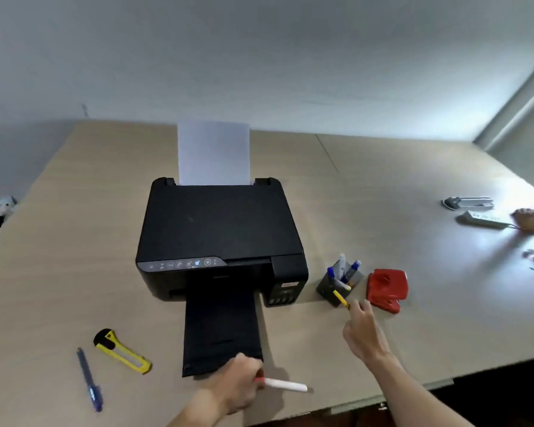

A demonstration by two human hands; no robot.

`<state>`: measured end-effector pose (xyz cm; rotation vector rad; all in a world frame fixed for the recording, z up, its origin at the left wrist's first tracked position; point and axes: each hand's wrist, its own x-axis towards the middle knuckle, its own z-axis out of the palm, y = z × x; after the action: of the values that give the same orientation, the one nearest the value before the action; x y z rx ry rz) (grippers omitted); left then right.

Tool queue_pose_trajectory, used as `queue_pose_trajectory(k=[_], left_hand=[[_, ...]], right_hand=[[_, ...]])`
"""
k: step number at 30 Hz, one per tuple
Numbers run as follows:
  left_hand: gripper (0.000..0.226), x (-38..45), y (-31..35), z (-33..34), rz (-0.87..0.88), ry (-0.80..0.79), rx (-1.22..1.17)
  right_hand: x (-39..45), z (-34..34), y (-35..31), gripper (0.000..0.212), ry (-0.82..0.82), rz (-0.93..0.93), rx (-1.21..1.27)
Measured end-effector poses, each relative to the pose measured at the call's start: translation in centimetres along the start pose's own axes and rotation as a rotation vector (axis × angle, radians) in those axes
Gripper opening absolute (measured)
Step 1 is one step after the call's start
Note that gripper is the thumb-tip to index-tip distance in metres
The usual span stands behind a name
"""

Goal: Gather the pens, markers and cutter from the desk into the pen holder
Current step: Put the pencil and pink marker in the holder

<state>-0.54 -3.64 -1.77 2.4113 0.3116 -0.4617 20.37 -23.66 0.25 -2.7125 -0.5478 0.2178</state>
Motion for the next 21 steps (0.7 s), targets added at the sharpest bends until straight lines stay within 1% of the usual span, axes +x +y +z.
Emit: queue_pose_trajectory(k=[2,4,7,9,11,13,16,18,21], left_hand=[[0.017,2.1,3.3,-1.1,0.093,0.096,-0.045],[0.016,4.3,6.1,-2.8,0.171,0.219,-0.094],[0.012,7.5,9.4,-5.6,0.208,0.372,-0.172],[0.013,9.5,11.3,-7.6,0.208,0.480,-0.171],[0.014,11.2,12.8,-9.3,0.206,0.554,-0.173],[0.014,12.8,14.0,-10.5,0.205,0.600,-0.172],[0.015,14.5,15.2,-11.1,0.191,0.621,-0.151],[0.015,15.5,15.8,-11.0,0.179,0.618,-0.123],[0.017,16.9,16.6,-10.2,0.161,0.584,-0.089]], right_hand=[[1.6,-2.2,1.6,0.026,0.057,0.038,-0.016],[3.2,-4.5,2.9,0.025,0.081,0.064,-0.072],[5.2,-7.0,3.9,0.020,0.012,0.066,-0.187],[6.3,-7.9,3.8,0.019,-0.043,0.048,-0.190],[7.3,-8.3,3.5,0.016,-0.065,0.032,-0.183],[8.1,-8.3,3.1,0.017,-0.047,0.005,-0.164],[9.2,-7.9,3.3,0.035,-0.012,-0.036,-0.055],[9.6,-7.8,3.8,0.044,0.005,-0.033,-0.008],[9.7,-8.0,5.1,0.050,0.030,0.002,0.011]])
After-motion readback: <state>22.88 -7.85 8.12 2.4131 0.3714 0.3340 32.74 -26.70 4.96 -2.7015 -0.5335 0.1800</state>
